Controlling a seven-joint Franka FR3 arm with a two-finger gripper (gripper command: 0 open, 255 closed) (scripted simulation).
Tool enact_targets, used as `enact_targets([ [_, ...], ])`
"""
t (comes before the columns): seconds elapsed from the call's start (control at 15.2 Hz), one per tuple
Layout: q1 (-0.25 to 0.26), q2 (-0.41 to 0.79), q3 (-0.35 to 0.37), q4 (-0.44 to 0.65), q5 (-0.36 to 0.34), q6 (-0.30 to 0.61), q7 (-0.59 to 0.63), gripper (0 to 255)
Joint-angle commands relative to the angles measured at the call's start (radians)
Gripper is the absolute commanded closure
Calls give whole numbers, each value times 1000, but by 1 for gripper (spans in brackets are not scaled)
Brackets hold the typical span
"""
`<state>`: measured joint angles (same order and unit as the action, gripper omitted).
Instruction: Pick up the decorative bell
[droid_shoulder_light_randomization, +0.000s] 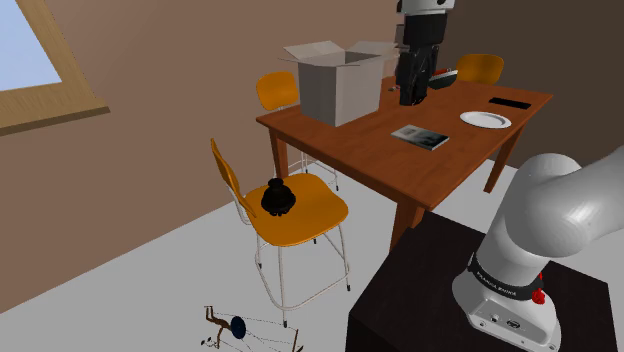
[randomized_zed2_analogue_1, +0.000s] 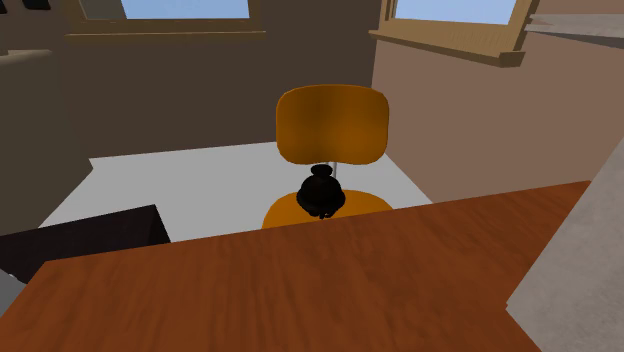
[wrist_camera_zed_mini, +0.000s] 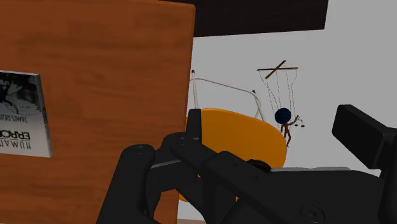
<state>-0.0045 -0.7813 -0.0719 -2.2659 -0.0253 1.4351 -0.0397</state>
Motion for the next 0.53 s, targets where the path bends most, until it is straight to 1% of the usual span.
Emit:
enact_targets([
  [0.0, 0, 0, 0, 0, 0, 0, 0, 0],
  [0.46, 17, 180, 35, -32, 21, 215, 45, 0],
])
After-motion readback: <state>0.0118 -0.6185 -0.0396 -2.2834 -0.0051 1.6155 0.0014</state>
